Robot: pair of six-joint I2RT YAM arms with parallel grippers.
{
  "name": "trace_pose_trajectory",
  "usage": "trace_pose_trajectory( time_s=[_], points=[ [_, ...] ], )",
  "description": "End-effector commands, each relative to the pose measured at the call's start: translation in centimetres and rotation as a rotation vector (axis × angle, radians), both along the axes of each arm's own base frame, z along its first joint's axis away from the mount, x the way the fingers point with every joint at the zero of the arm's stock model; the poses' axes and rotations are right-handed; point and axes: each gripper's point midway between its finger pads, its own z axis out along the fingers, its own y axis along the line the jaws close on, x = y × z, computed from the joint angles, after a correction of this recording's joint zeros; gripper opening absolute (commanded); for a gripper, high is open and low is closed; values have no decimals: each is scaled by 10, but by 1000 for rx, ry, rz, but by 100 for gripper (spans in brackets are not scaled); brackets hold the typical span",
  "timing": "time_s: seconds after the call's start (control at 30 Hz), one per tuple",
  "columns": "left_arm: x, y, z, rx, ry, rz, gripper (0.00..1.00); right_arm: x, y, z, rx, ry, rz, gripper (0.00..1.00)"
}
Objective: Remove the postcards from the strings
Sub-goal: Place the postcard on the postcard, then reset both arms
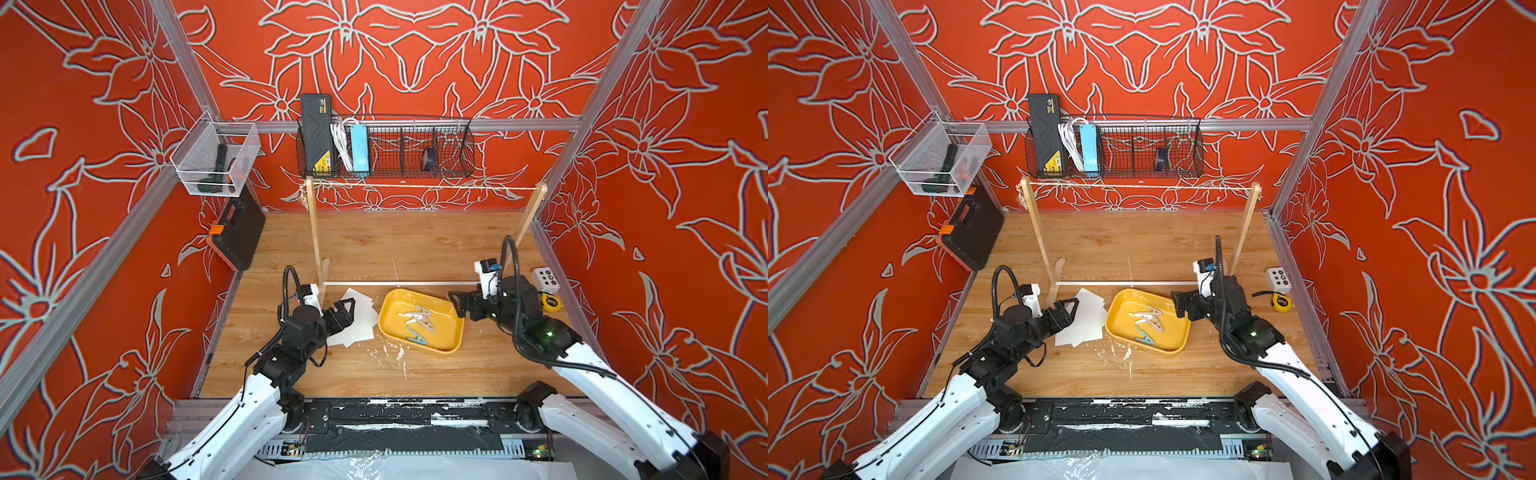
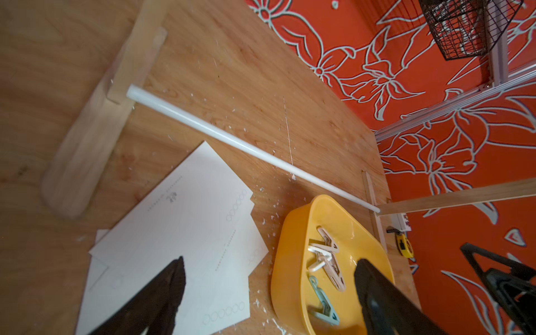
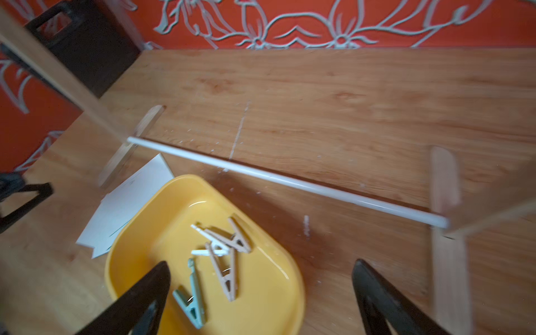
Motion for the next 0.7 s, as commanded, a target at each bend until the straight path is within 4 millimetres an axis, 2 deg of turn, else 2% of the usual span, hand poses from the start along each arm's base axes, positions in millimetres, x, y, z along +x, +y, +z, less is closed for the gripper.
trace_pose_trajectory(
  time_s=[0.0,0.1,0.2,0.4,0.47,0.57,0.67],
  points=[
    [11,23,16,185,-63,57,91,-2,-60,-23,-65,77,-256,98],
    [21,42,26,259,-80,113,93,-1,-101,-26,-80,92,-428,98],
    [32,69,28,306,-67,208,96,1,-140,-25,-131,89,-611,98],
    [48,121,9,430,-36,407,98,5,-203,-30,-281,2,-917,98],
    [52,137,-3,470,-22,456,98,9,-210,-40,-334,-16,-950,98],
    [60,159,-33,467,80,508,98,21,-214,-64,-404,25,-957,98],
    [75,160,-39,492,63,483,98,35,-212,-81,-409,10,-945,97]
  ],
)
